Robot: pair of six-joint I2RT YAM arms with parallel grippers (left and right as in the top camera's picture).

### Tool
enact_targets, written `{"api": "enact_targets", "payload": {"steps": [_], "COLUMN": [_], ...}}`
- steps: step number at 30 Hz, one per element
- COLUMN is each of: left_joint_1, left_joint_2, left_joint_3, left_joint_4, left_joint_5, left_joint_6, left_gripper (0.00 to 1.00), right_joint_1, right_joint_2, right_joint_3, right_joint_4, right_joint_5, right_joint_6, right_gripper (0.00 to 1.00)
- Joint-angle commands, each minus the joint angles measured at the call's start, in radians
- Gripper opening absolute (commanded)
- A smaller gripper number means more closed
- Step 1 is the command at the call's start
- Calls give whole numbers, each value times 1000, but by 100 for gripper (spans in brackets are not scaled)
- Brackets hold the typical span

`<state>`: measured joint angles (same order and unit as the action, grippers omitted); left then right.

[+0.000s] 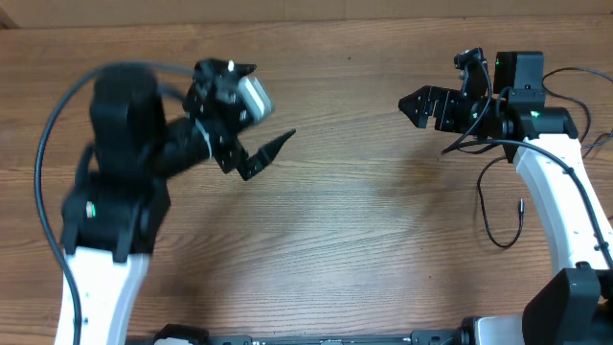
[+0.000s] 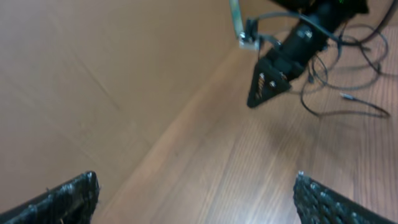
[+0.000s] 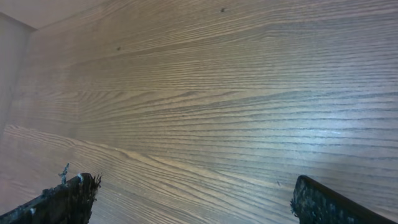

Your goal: Untangle cables

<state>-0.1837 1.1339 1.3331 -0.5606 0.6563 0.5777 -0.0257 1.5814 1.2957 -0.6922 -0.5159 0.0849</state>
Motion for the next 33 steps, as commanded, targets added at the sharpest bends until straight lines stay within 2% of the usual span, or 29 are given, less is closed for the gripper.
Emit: {"api": "enact_targets", "payload": {"steps": [1, 4, 8, 14, 20, 29, 33], "left_joint_1": [-8, -8, -6, -6, -5, -5, 2], "left_joint_2": [-143, -245, -424, -589, -714, -824, -843], "left_joint_3": [-189, -343, -645, -950, -1135, -1267, -1288], "left_joint_4": [127, 290, 615, 900, 961, 988, 988], "left_joint_5": [17, 17, 8, -35, -88, -368, -468], "left_joint_6": [30, 29, 29, 28, -1, -377, -493], "left_gripper": [100, 100, 100, 100, 100, 100, 99], "right_joint_1": [-2, -2, -2, -2, -2, -2, -2], "right_joint_2": [-1, -1, -1, -1, -1, -1, -1], "right_joint_3": [6, 6, 6, 6, 6, 6, 6], "right_joint_4": [5, 5, 5, 5, 5, 5, 5], "right_joint_5": [8, 8, 7, 8, 8, 8, 8], "right_joint_6": [-8, -8, -8, -8, -8, -8, -8], "right_gripper": [100, 100, 100, 100, 100, 100, 100]}}
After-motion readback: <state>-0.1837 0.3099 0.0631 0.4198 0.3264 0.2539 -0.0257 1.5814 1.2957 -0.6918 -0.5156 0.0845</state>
